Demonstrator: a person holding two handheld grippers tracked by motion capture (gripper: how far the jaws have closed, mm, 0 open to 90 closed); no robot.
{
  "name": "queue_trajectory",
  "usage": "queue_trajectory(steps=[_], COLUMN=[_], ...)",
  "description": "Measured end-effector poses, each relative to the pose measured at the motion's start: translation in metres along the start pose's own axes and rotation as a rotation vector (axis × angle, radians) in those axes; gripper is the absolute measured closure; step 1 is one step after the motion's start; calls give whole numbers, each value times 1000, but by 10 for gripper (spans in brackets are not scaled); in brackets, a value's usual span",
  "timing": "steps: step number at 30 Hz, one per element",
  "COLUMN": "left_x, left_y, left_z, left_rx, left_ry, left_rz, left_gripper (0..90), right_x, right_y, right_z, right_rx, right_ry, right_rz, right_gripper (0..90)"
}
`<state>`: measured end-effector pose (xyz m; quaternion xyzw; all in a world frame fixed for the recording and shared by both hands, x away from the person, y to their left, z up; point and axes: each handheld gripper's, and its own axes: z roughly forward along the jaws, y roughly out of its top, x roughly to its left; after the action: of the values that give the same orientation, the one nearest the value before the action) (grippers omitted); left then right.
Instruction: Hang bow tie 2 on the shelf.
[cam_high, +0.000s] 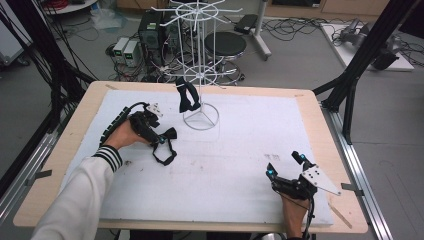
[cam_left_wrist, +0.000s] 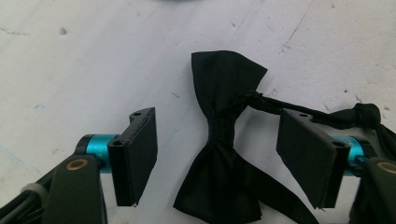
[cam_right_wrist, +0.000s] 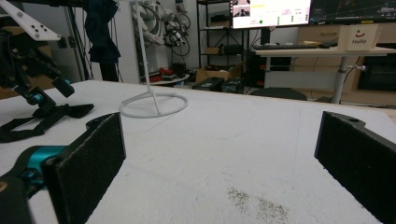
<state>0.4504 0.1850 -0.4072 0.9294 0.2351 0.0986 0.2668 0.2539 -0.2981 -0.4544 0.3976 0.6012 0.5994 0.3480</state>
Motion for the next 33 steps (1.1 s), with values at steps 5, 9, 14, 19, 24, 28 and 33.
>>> queue_trajectory(steps=[5, 9, 14, 19, 24, 28, 33], left_x=[-1, 0, 0, -1, -4, -7, -7], left_y=[0, 0, 0, -1, -1, 0, 1], left_z=[6, 8, 11, 13, 12, 12, 11], left_rx=[21, 40, 60, 58, 49, 43, 43], left_ry=[-13, -28, -57, -67, -88, -91, -88], left_rz=[0, 14, 29, 20, 27, 23, 31], left_gripper=[364, 434, 524, 637, 760, 763, 764], right_x=[0, 0, 0, 0, 0, 0, 0], right_y=[0, 0, 0, 0, 0, 0, 0], right_z=[0, 0, 0, 0, 0, 0, 0], right_rx=[-2, 0, -3, -2, -2, -2, 0], right_ry=[2, 3, 2, 3, 3, 3, 4], right_rz=[1, 4, 1, 3, 2, 2, 6], right_gripper=[10, 10, 10, 10, 10, 10, 10])
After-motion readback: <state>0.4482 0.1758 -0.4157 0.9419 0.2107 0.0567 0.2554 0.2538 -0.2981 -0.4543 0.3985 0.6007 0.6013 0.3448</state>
